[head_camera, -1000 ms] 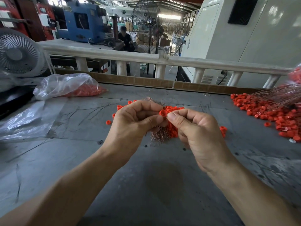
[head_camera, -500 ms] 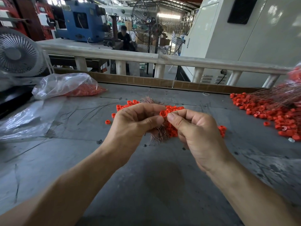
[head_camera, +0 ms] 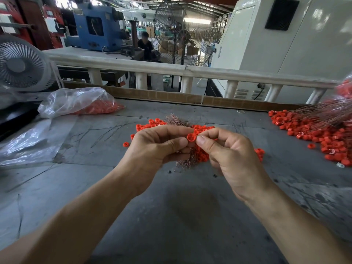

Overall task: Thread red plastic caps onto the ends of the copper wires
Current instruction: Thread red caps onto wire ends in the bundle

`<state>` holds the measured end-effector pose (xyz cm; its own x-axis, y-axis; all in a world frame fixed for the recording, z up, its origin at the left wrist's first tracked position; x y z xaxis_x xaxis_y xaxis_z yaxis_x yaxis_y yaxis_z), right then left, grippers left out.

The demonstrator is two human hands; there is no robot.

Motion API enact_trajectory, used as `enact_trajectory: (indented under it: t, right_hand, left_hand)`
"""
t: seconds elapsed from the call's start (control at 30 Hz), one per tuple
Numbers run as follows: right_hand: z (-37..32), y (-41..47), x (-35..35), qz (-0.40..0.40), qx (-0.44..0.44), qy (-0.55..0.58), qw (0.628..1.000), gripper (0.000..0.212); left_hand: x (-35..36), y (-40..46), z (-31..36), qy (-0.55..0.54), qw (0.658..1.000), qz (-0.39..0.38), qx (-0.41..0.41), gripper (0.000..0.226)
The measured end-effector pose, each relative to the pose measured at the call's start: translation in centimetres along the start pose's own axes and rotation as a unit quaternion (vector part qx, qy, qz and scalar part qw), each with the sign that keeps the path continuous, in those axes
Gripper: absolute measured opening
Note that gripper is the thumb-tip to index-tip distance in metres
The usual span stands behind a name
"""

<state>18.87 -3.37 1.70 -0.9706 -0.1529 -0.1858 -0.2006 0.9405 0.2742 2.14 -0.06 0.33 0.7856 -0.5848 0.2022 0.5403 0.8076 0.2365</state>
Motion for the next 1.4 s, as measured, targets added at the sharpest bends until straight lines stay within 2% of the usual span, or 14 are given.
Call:
enact_trajectory:
  t: [0.2,0.3,0.4,0.53,0.77,0.97,1.03,1.1,1.2,1.3,1.4]
  right_hand:
    - [0.0,0.0,-0.1,-0.018,0.001,-0.009,1.0,0.01]
    - [0.3,0.0,0.0,-0.03,0.018,0.028,0.999,0.012]
    - [0.7,0.1,0.2,-0.049,0.04,0.079,0.995,0.019]
    - [1.2,0.2,0.5,-0.068,0.063,0.062,0.994,0.029]
    - [1.5,0.2,0.9,-0.095,0.069,0.069,0.991,0.021]
    - [1.6,0.1,0.9,-0.122,0.081,0.03,0.989,0.015]
    - [1.6,0.3,-0.2,-0.082,0.073,-0.01,0.994,0.014]
    - [1.8,0.6,-2.4,0.014,0.063,-0.125,0.99,0.012]
    - [2.1,0.5,-6.0,0.139,0.086,-0.306,0.938,0.007]
    - [3.2,0.5,-7.6,0.141,0.15,-0.371,0.906,0.013]
    - [3.8,0.6,-7.1,0.105,0.171,-0.398,0.895,0.014]
  left_hand:
    - [-0.1,0.0,-0.1,-0.011,1.0,-0.011,-0.026,0.026]
    - [-0.1,0.1,0.0,-0.02,1.0,-0.009,-0.022,0.022]
    - [0.0,0.2,0.0,-0.038,0.999,-0.001,-0.013,0.02]
    - [0.1,0.1,0.0,-0.05,0.999,-0.006,-0.012,0.018]
    - [0.4,0.1,0.1,-0.076,0.997,-0.003,-0.023,0.025]
    - [0.2,0.1,0.0,-0.096,0.995,-0.004,-0.036,0.027]
    - [0.1,0.1,0.0,-0.095,0.995,0.007,-0.03,0.028]
    - [0.0,0.1,0.2,-0.091,0.995,0.021,-0.025,0.031]
    - [-0.3,0.0,0.3,-0.089,0.995,0.039,-0.022,0.036]
    - [-0.4,0.0,0.3,-0.09,0.995,0.047,-0.022,0.035]
    - [-0.3,-0.1,0.4,-0.093,0.994,0.051,-0.022,0.035]
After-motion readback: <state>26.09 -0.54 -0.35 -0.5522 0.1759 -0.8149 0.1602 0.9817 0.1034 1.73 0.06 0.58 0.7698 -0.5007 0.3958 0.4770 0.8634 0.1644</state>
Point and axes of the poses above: each hand's wrist, its own y-axis towards the middle knuckle, its own x-axis out of the palm, z = x × y, the point moved 5 cm from there along y, towards the middle knuckle, and after that the axes turned 14 degrees about -z, right-handed, at the moved point
